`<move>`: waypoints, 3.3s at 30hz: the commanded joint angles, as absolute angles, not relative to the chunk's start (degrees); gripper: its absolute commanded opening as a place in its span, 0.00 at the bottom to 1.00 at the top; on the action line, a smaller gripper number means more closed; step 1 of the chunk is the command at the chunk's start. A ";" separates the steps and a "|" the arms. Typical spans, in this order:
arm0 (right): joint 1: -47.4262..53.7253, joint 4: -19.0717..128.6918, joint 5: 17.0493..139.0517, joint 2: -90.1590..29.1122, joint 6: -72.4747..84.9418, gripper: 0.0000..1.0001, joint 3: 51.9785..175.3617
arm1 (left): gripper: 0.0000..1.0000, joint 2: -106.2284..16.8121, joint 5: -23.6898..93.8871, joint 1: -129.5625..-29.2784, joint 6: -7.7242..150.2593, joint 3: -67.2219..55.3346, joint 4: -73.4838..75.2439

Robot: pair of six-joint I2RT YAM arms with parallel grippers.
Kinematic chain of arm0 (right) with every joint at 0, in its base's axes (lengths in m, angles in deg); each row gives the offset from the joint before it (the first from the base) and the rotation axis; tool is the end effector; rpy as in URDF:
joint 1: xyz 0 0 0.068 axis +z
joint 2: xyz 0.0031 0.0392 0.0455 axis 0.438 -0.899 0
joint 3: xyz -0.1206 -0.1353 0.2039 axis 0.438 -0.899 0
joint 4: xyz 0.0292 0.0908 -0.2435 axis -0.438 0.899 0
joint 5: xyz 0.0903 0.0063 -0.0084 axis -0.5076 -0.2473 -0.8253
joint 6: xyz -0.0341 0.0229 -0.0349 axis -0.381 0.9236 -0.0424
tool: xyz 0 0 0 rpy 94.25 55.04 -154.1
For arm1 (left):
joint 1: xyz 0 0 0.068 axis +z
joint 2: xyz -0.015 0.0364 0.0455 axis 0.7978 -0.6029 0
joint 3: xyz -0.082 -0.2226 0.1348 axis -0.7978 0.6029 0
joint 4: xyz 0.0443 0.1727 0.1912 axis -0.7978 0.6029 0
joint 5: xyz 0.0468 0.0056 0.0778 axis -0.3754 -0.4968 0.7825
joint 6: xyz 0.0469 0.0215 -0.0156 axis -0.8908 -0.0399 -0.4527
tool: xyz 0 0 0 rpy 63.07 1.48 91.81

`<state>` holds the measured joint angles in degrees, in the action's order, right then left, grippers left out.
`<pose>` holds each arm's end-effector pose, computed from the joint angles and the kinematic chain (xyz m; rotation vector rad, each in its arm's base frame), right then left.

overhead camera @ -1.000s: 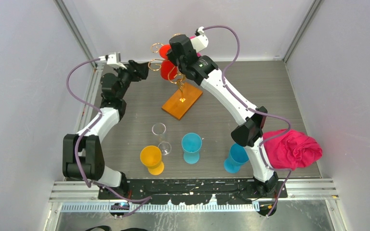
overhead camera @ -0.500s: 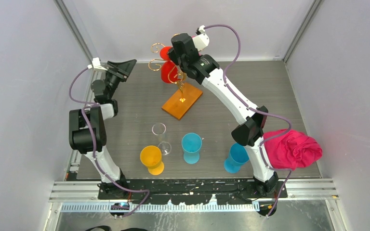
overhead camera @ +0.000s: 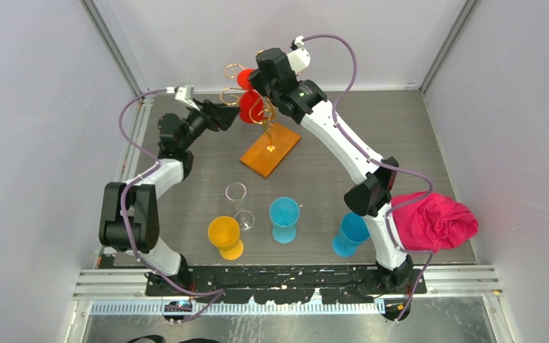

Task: Place the wine glass upside down on the wine glass rack
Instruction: Adjust the wine glass in the wine rack.

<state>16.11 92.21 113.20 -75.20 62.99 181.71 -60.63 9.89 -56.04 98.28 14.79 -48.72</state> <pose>0.3733 0.3150 0.4240 0.6851 1.8368 0.7908 0.3524 -0.0389 0.2877 0.0661 1.4732 -0.9946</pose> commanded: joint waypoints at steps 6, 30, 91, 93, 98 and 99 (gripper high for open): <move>14.51 91.68 111.68 -73.08 61.07 0.23 181.40 | 0.73 -59.28 20.31 -61.04 79.29 19.60 -45.06; 13.96 91.03 110.70 -72.95 58.34 0.23 181.63 | 0.73 -66.39 21.69 -65.14 69.27 15.81 -54.23; 13.17 93.15 107.73 -75.39 55.31 0.23 185.81 | 1.00 -72.71 10.19 -65.88 62.34 8.85 -60.20; 13.20 93.26 107.67 -75.47 54.96 0.23 186.07 | 1.00 -72.98 9.96 -66.01 62.33 8.09 -59.68; 13.13 93.28 107.57 -75.30 54.23 0.23 186.13 | 1.00 -73.36 9.20 -66.15 62.16 6.59 -58.42; 13.14 93.24 107.50 -75.35 54.20 0.23 186.13 | 1.00 -73.41 9.05 -66.19 62.16 6.41 -58.18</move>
<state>13.29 93.09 107.06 -75.48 55.97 183.99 -73.44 10.87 -65.50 62.28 9.34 -56.24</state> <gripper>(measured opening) 0.228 0.996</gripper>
